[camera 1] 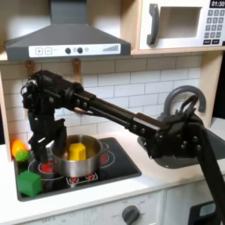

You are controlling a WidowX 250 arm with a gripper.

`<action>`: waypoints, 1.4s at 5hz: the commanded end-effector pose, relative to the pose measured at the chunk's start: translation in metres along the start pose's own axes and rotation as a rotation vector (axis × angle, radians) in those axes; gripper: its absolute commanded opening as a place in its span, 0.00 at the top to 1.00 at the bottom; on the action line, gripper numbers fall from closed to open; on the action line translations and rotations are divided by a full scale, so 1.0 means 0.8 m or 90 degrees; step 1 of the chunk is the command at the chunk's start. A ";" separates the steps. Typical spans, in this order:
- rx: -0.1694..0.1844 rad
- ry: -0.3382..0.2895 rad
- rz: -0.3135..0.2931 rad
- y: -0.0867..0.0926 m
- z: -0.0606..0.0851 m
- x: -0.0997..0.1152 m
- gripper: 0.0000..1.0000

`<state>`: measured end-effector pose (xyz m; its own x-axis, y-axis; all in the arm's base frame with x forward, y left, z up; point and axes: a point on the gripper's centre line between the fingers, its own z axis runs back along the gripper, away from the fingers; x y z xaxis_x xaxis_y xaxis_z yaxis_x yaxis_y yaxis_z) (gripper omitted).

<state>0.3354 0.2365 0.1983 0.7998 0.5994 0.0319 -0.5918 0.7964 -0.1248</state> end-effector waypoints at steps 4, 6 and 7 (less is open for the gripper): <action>0.002 0.004 -0.090 -0.060 -0.015 -0.027 0.00; 0.022 0.015 -0.115 -0.074 -0.029 -0.033 0.00; 0.030 0.022 -0.121 -0.077 -0.038 -0.036 0.00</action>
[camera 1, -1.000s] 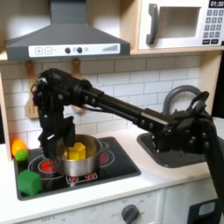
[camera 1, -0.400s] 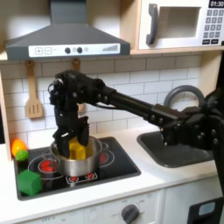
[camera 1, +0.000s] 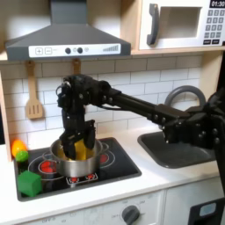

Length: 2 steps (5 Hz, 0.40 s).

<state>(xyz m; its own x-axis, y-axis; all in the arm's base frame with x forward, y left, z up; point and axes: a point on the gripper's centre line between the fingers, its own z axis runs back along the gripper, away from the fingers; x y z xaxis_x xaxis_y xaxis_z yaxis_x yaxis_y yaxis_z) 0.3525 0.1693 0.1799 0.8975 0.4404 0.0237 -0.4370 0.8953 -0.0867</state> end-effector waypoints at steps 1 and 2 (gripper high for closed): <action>0.012 0.011 -0.002 0.003 -0.011 -0.002 0.00; 0.015 0.012 -0.001 0.006 -0.014 -0.003 0.00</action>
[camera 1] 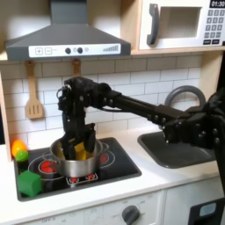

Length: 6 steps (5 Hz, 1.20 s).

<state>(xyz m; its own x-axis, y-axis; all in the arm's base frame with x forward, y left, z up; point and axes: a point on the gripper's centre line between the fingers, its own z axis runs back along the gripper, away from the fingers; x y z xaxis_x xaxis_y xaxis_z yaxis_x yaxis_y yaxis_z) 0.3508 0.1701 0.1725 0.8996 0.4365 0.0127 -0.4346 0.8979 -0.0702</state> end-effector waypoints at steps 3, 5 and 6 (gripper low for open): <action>-0.006 0.019 -0.019 -0.015 -0.012 -0.007 0.00; -0.015 0.022 -0.035 -0.035 -0.015 -0.009 0.00; -0.021 0.027 -0.039 -0.042 -0.018 -0.013 0.00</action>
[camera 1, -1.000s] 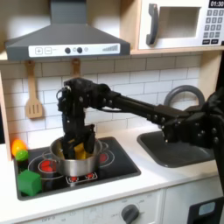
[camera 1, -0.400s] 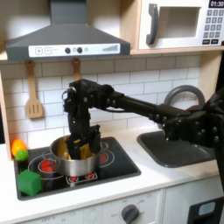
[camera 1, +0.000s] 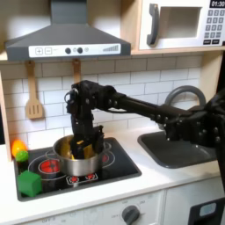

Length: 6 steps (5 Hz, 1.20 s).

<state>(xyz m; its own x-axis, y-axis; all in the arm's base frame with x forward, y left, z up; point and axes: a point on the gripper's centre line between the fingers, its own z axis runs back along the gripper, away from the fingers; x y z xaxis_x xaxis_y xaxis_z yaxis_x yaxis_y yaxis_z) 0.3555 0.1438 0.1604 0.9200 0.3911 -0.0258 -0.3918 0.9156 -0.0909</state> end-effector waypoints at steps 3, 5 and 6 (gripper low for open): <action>-0.023 0.000 -0.019 -0.035 -0.004 -0.016 0.00; -0.033 0.001 -0.039 -0.056 -0.005 -0.024 0.00; -0.032 0.003 -0.045 -0.060 -0.007 -0.024 0.00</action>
<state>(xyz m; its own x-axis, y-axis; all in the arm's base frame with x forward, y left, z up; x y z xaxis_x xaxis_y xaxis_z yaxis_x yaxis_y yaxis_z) 0.3567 0.0921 0.1592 0.9465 0.3219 -0.0244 -0.3220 0.9359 -0.1432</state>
